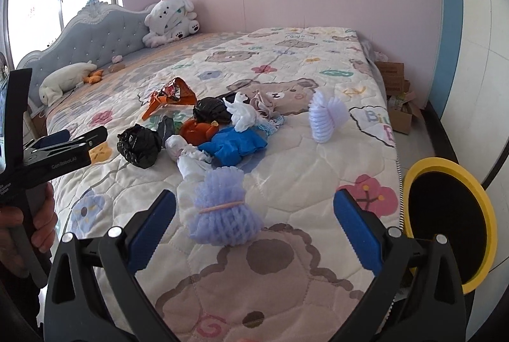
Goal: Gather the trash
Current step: 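Reach the left tool to the black plastic bag while the right tool grasps the lavender mesh net, then close the left tool on the black bag and lift it toward the bin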
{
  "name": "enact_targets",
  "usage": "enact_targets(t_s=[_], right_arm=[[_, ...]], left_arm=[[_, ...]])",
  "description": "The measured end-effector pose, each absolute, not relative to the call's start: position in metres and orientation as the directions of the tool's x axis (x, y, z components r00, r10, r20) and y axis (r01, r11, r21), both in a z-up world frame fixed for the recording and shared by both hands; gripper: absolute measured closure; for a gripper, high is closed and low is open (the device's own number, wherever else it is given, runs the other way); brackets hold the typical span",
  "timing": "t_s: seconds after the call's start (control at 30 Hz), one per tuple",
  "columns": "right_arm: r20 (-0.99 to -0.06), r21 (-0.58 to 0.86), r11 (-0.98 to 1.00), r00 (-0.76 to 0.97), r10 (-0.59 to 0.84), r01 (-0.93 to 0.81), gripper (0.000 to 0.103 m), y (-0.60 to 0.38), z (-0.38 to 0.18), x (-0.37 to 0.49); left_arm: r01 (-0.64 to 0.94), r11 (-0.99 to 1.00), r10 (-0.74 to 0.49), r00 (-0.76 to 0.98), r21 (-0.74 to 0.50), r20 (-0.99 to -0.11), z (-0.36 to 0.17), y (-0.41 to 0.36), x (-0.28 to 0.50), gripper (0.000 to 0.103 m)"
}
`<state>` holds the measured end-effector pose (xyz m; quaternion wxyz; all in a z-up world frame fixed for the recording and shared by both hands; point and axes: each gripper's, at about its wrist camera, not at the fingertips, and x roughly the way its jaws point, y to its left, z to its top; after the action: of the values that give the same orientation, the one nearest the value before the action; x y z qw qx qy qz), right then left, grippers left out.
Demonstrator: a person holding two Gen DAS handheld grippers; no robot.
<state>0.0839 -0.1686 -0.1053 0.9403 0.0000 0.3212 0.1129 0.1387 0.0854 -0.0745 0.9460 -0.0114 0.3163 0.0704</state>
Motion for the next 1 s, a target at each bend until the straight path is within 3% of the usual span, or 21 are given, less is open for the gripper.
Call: enact_targets(t_s=[0.37, 0.67, 0.83, 1.0], right_arm=[[-0.684, 0.112, 0.969, 0.691, 0.236, -0.22, 0.008, -0.157, -0.137, 0.122], [-0.708, 0.158, 0.96, 0.651, 0.274, -0.232, 0.008, -0.163, -0.153, 0.139], [-0.731, 0.216, 0.948, 0.604, 0.317, -0.235, 0.009, -0.167, -0.164, 0.147], [-0.732, 0.262, 0.932, 0.577, 0.361, -0.25, 0.026, -0.169, -0.168, 0.151]], left_arm=[[-0.096, 0.995, 0.069, 0.724, -0.001, -0.687, -0.106, 0.089, 0.194, 0.007], [-0.05, 0.998, 0.01, 0.712, -0.036, -0.702, -0.121, 0.081, 0.212, 0.009], [0.022, 0.991, -0.109, 0.696, -0.131, -0.71, -0.127, 0.079, 0.223, 0.028], [0.058, 0.969, -0.217, 0.669, -0.241, -0.71, -0.131, 0.08, 0.231, 0.049]])
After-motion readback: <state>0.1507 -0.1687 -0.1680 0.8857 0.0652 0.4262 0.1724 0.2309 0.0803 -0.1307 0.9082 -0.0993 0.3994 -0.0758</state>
